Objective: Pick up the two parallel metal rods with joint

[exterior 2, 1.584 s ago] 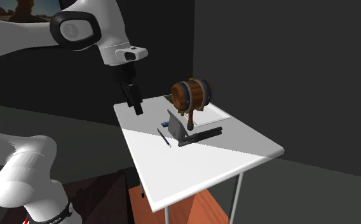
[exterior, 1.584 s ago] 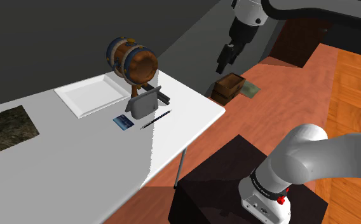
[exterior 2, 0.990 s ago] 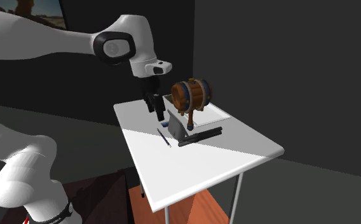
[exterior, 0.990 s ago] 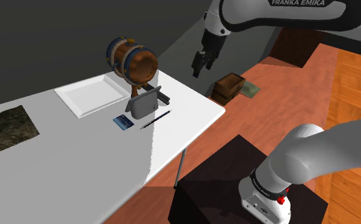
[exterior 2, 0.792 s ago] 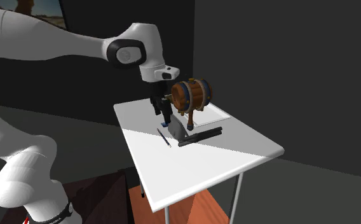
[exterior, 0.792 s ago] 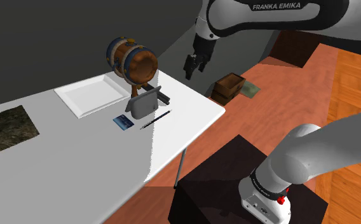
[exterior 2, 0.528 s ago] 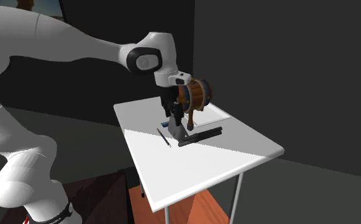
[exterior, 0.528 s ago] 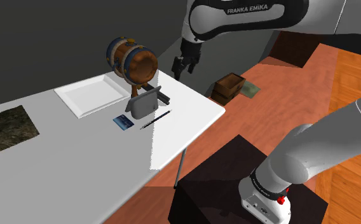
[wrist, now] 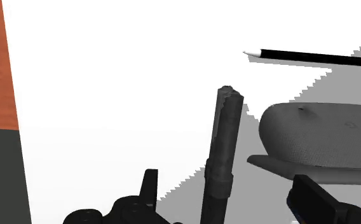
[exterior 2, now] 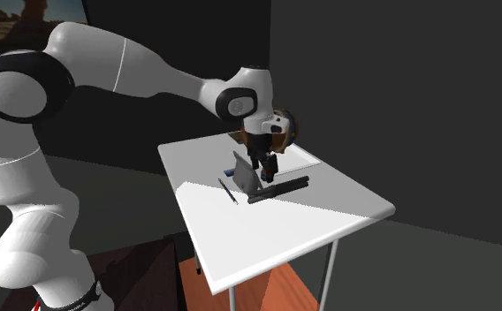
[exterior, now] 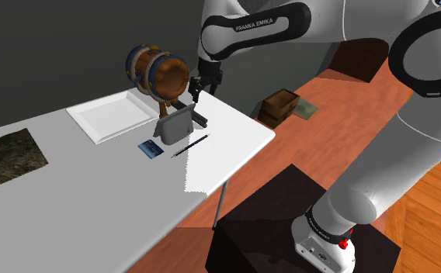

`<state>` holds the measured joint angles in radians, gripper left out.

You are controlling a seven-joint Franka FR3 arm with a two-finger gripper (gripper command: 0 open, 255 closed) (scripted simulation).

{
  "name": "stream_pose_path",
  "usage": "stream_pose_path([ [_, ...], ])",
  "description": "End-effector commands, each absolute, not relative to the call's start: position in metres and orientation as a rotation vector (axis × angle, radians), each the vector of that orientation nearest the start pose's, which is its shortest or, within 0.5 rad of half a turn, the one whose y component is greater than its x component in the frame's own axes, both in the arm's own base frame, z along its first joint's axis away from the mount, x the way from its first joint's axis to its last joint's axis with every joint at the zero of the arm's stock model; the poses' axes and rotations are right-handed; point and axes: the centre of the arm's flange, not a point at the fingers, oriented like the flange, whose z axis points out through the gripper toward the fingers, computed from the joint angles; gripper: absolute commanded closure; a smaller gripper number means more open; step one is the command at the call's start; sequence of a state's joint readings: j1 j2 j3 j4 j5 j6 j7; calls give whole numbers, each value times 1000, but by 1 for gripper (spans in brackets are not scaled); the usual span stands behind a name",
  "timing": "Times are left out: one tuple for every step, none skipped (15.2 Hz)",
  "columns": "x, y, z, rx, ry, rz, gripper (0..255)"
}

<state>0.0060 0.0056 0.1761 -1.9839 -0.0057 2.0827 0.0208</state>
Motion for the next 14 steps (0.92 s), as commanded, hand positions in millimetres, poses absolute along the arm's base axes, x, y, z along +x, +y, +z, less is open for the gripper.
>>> stream_pose_path([
  [579,111,450,-3116,-251,-115,0],
  [590,114,442,-3113,-247,-109,0],
  [601,117,435,-3110,-242,-103,0],
  [611,120,427,-3107,-238,-97,0],
  [622,124,420,-3105,-233,-92,0],
  [633,127,412,-3102,-229,-86,0],
  [643,130,404,-3099,-224,-80,0],
  [645,130,403,-3098,-224,-79,0],
  [645,130,398,-3098,-224,-79,0],
  [645,130,392,-3098,-224,-79,0],
  [645,130,387,-3098,-224,-79,0],
  [645,130,382,-3098,-224,-79,0],
  [645,130,376,-3098,-224,-79,0],
  [645,130,371,-3098,-224,-79,0],
])
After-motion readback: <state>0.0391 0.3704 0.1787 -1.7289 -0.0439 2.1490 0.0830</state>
